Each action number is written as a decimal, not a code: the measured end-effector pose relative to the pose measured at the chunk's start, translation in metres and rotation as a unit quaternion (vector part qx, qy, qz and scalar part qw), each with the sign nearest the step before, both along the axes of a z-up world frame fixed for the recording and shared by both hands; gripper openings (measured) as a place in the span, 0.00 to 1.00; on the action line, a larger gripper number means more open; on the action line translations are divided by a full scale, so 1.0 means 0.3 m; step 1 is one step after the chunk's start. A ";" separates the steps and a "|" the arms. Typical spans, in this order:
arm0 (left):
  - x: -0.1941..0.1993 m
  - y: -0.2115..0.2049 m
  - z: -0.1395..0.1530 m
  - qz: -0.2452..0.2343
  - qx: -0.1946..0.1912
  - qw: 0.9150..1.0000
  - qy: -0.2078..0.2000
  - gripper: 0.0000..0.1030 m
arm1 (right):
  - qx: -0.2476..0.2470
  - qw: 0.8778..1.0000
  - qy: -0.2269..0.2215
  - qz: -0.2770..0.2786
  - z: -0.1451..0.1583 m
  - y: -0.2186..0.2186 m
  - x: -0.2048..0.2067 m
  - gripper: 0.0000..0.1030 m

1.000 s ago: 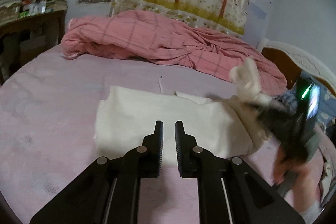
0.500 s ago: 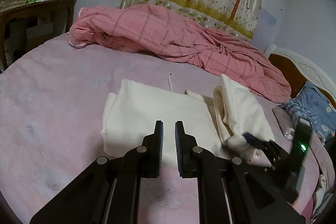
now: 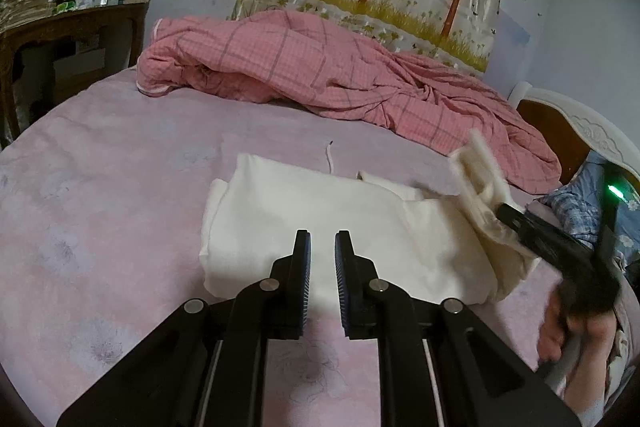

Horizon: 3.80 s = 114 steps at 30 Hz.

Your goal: Fold large clothes

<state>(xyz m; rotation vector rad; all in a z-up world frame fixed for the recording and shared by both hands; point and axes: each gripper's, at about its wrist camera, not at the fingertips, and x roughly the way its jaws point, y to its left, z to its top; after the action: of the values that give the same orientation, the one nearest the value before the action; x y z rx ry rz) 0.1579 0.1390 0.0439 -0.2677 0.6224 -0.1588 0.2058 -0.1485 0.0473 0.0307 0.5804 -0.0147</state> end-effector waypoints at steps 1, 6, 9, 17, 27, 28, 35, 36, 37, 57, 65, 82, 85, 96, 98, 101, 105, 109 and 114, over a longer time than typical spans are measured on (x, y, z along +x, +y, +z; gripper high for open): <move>0.003 -0.001 -0.005 -0.001 -0.001 1.000 0.004 0.12 | 0.014 1.000 0.019 -0.015 -0.021 -0.024 0.048 0.53; 0.011 -0.012 -0.015 -0.009 0.003 1.000 0.010 0.12 | 0.006 0.998 0.050 -0.035 -0.090 -0.099 0.135 0.52; 0.015 -0.022 -0.022 -0.013 0.007 1.000 0.011 0.16 | 0.043 0.999 0.017 -0.022 -0.070 -0.170 0.089 0.54; 0.046 -0.091 -0.063 -0.020 0.034 0.999 0.028 0.16 | 0.087 0.992 -0.028 -0.088 -0.005 -0.407 -0.046 0.84; 0.027 -0.142 -0.078 -0.071 0.016 0.996 0.042 0.23 | 0.197 0.960 -0.021 -0.198 -0.081 -0.805 -0.179 0.86; 0.025 -0.152 -0.077 -0.060 0.043 0.997 0.033 0.24 | 0.222 0.953 -0.016 -0.207 -0.109 -0.846 -0.189 0.86; 0.048 -0.172 -0.121 -0.038 0.097 0.994 0.033 0.26 | 0.409 0.892 0.035 -0.190 -0.343 -1.033 -0.147 0.87; 0.049 -0.170 -0.122 -0.035 0.100 0.994 0.032 0.26 | 0.396 0.898 0.021 -0.189 -0.335 -1.030 -0.138 0.87; 0.052 -0.165 -0.122 -0.035 0.097 0.994 0.032 0.26 | 0.379 0.907 0.011 -0.186 -0.324 -1.024 -0.119 0.85; 0.012 0.000 0.005 0.019 0.048 0.999 -0.012 0.26 | -0.161 0.983 -0.090 -0.023 0.033 0.032 -0.005 0.21; -0.005 0.044 0.032 0.028 0.039 0.999 -0.023 0.26 | -0.105 0.990 -0.011 0.095 -0.177 0.215 -0.006 0.27; 0.007 -0.162 -0.043 -0.032 0.093 0.995 -0.028 0.27 | 0.078 0.990 -0.091 0.080 0.009 -0.115 -0.181 0.67; 0.028 -0.212 -0.048 -0.045 0.085 0.995 -0.024 0.29 | 0.023 0.992 -0.091 -0.088 0.029 -0.274 -0.091 0.67; 0.112 -0.419 -0.061 -0.058 0.097 0.993 -0.018 0.43 | 0.321 0.933 -0.057 -0.153 -0.136 -0.835 -0.123 0.86; 0.137 -0.435 -0.055 -0.059 0.071 0.996 -0.016 0.43 | 0.318 0.927 -0.067 -0.186 -0.141 -0.882 -0.169 0.86; 0.171 -0.479 -0.047 -0.055 0.065 0.996 -0.019 0.43 | 0.373 0.903 -0.055 -0.206 -0.228 -0.952 -0.226 0.86; 0.195 -0.500 -0.084 -0.027 0.092 0.994 -0.048 0.43 | 0.476 0.863 -0.026 -0.166 -0.326 -0.980 -0.203 0.86; 0.242 -0.479 -0.196 -0.023 0.101 0.994 -0.017 0.43 | 0.410 0.885 0.002 -0.220 -0.347 -0.935 -0.153 0.86; 0.252 -0.431 -0.197 -0.019 0.062 0.998 -0.018 0.43 | 0.382 0.897 0.026 -0.222 -0.357 -0.941 -0.041 0.86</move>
<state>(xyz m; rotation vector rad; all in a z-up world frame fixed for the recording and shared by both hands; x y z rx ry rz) 0.2335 0.0095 -0.0151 -0.1327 0.5989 -0.1600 0.1936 -0.4308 -0.0597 0.9337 0.5922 -0.2324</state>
